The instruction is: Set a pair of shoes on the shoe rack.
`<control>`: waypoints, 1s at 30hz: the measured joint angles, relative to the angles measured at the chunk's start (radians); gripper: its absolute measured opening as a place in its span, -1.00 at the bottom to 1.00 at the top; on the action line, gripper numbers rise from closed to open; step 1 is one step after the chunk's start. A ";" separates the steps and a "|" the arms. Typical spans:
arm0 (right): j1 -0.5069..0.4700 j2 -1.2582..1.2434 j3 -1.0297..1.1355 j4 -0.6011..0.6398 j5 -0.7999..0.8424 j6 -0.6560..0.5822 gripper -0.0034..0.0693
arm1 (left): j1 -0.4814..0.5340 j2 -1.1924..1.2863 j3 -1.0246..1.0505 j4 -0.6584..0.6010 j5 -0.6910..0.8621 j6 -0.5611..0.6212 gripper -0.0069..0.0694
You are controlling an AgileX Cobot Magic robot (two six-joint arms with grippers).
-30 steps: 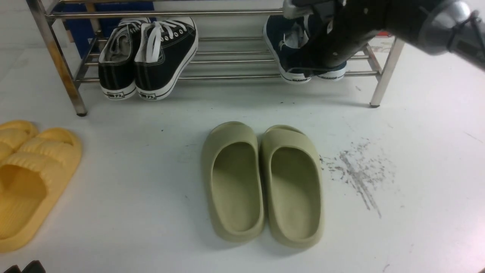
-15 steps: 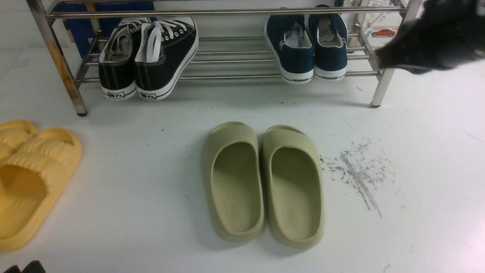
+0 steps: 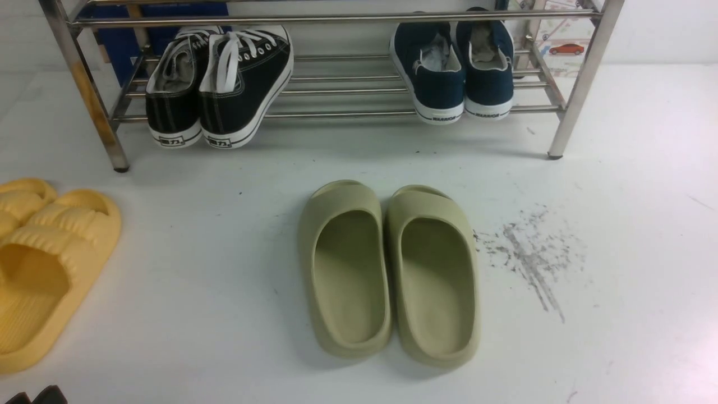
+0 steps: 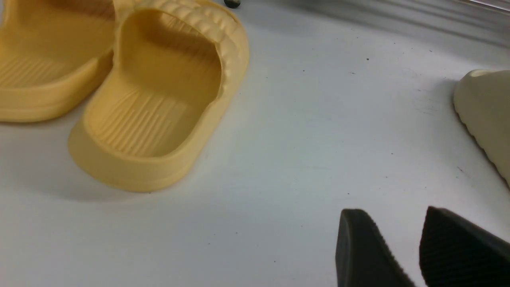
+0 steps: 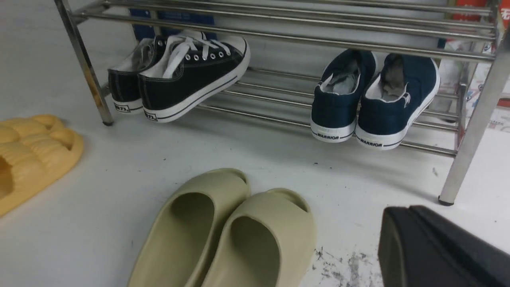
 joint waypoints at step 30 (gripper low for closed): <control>-0.421 -0.475 0.694 -0.139 -0.446 0.019 -0.91 | 0.000 0.000 0.000 0.000 0.000 0.000 -0.19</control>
